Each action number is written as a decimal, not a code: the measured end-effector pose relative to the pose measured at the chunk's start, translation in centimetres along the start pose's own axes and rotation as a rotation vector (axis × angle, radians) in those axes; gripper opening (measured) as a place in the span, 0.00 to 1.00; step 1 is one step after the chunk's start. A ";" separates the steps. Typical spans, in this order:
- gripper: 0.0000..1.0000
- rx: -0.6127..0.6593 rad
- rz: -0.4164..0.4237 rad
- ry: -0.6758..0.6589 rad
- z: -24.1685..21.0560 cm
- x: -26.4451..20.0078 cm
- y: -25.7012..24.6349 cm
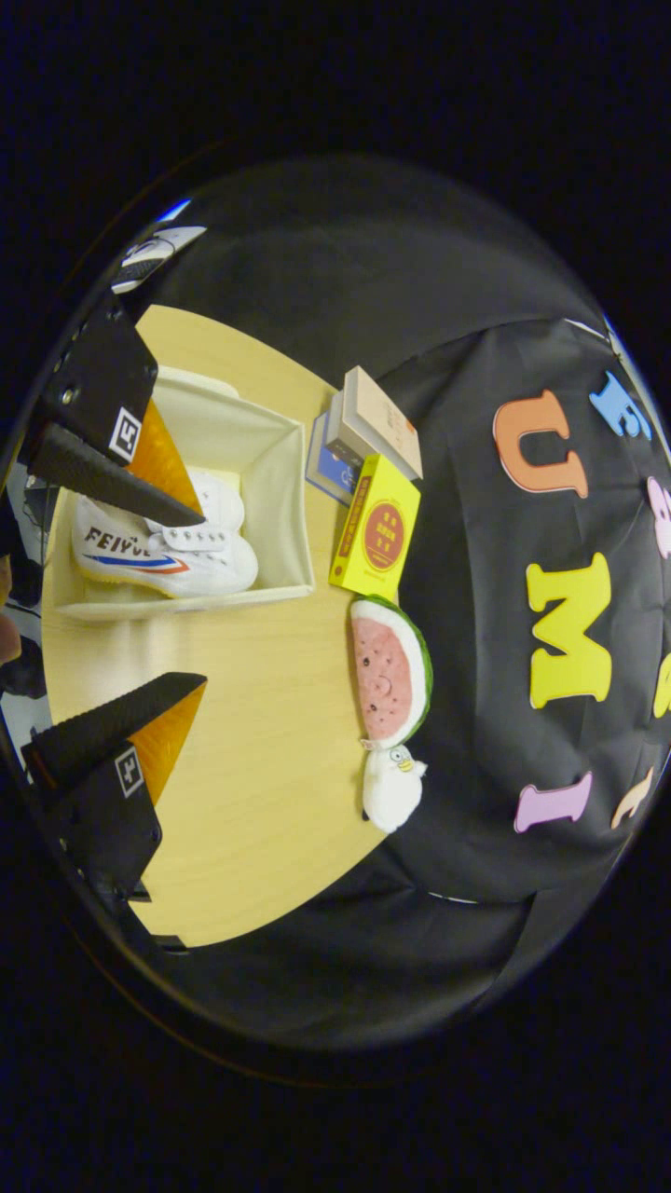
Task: Open the storage box then place both shoes into the box .Put the left shoe in first, then the right shoe, with the right side of both shoes facing outward in a uniform manner.
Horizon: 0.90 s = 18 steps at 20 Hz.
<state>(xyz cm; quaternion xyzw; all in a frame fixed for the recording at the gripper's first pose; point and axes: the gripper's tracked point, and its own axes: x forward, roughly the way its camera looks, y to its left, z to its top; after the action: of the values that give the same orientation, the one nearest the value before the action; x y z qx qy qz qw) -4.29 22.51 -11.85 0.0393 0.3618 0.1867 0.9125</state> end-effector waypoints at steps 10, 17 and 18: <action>0.96 0.006 -0.145 -0.342 6.4 -10.6 -8.1; 0.96 0.005 -0.201 -0.424 7.7 -14.6 -10.6; 0.96 0.011 -0.213 -0.441 8.0 -15.1 -10.9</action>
<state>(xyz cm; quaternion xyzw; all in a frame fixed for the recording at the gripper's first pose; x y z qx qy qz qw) -5.61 7.34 1.55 0.0458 0.1570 0.0745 0.9837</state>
